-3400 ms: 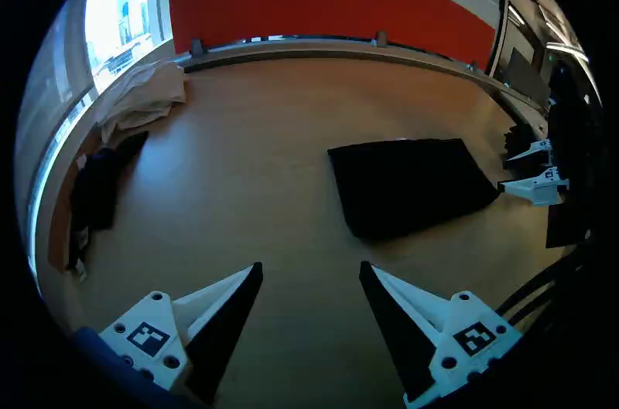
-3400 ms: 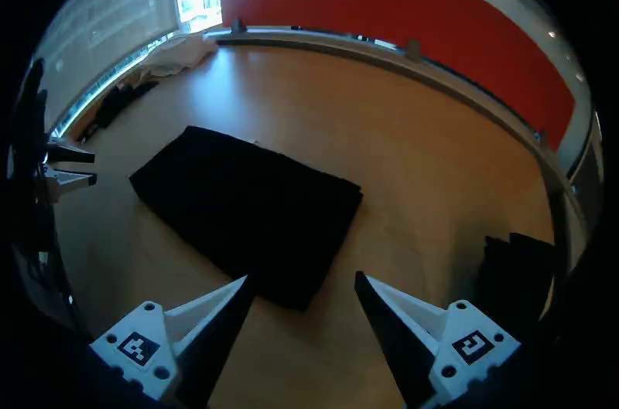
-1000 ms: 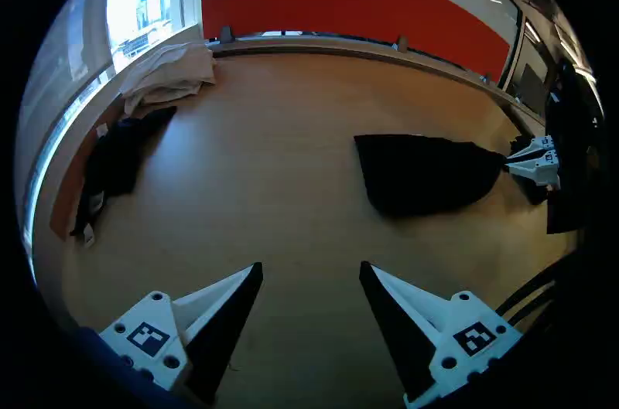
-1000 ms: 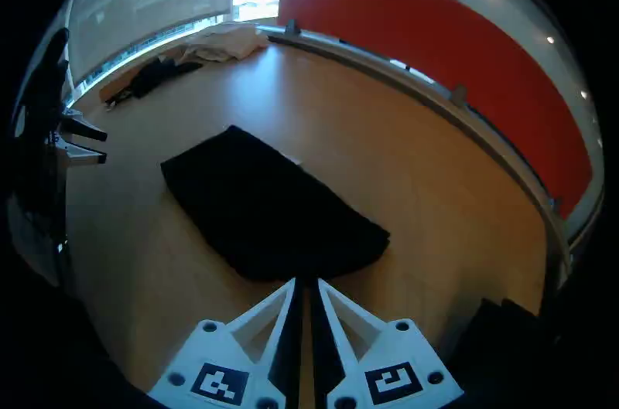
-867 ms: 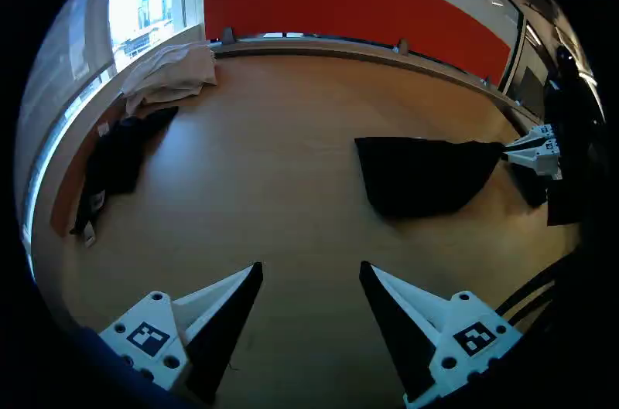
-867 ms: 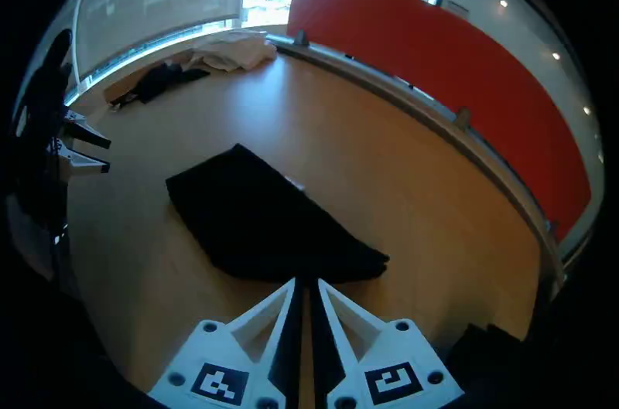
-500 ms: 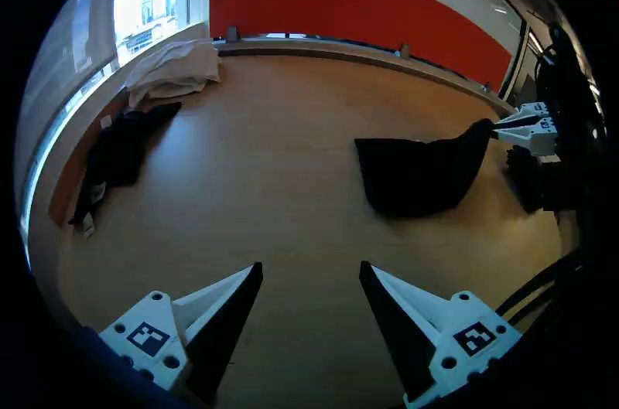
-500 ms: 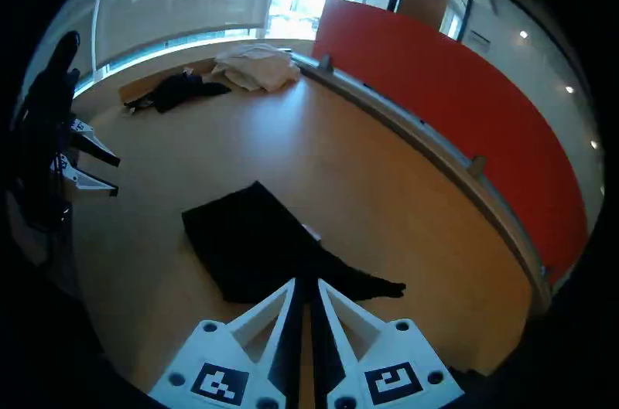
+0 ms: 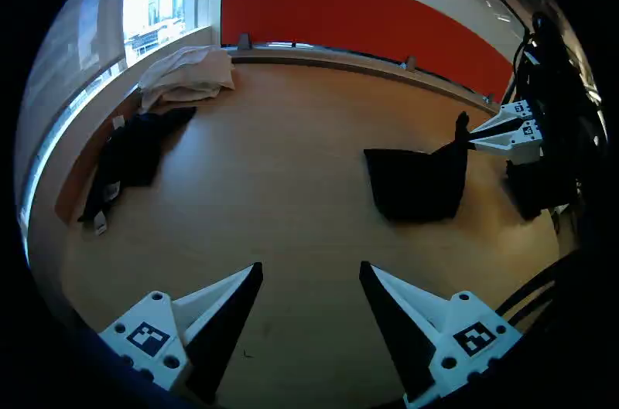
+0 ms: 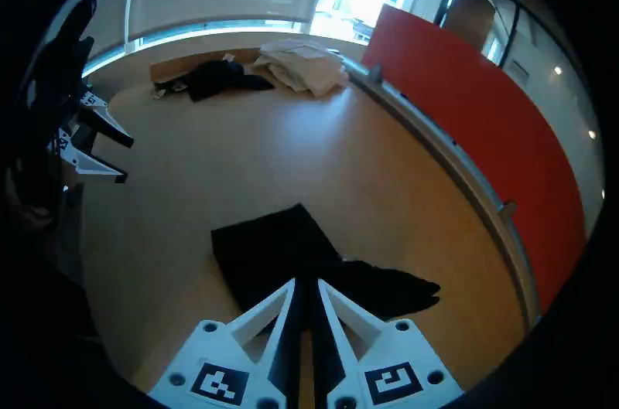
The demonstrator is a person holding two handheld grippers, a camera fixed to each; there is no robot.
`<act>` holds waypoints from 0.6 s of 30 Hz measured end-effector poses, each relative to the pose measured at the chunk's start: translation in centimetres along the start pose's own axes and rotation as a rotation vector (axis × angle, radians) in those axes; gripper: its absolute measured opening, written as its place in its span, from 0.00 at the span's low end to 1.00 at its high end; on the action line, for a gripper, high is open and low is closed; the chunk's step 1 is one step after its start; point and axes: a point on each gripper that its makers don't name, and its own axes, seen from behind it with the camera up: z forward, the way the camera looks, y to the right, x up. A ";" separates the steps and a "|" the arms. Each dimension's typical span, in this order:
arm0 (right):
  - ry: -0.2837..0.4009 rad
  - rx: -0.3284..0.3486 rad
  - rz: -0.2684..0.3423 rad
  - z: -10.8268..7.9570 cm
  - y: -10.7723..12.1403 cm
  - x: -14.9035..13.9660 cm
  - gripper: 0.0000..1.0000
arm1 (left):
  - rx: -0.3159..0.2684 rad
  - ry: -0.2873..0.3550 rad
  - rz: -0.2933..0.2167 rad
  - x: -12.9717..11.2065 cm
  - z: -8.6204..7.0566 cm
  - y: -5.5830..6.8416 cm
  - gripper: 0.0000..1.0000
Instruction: Fold towel
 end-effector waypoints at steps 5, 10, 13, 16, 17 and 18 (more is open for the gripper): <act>-0.013 0.077 -0.038 3.2 -3.2 1.5 0.05 | 0.017 0.009 -0.025 -0.4 -0.8 -1.0 0.93; -0.041 0.154 -0.018 7.4 -6.8 0.9 0.05 | 0.034 0.006 -0.052 -1.3 -1.4 -1.8 0.93; -0.066 0.182 0.015 9.4 -8.1 0.1 0.05 | 0.041 0.005 -0.069 -1.7 -1.6 -2.1 0.93; -0.078 0.188 0.040 10.1 -8.4 -0.4 0.05 | 0.043 0.006 -0.082 -1.9 -1.7 -2.2 0.93; -0.079 0.189 0.045 10.1 -8.4 -0.5 0.06 | 0.043 0.006 -0.087 -1.9 -1.7 -2.2 0.93; -0.080 0.190 0.048 10.1 -8.4 -0.5 0.07 | 0.042 0.005 -0.089 -2.0 -1.6 -2.2 0.93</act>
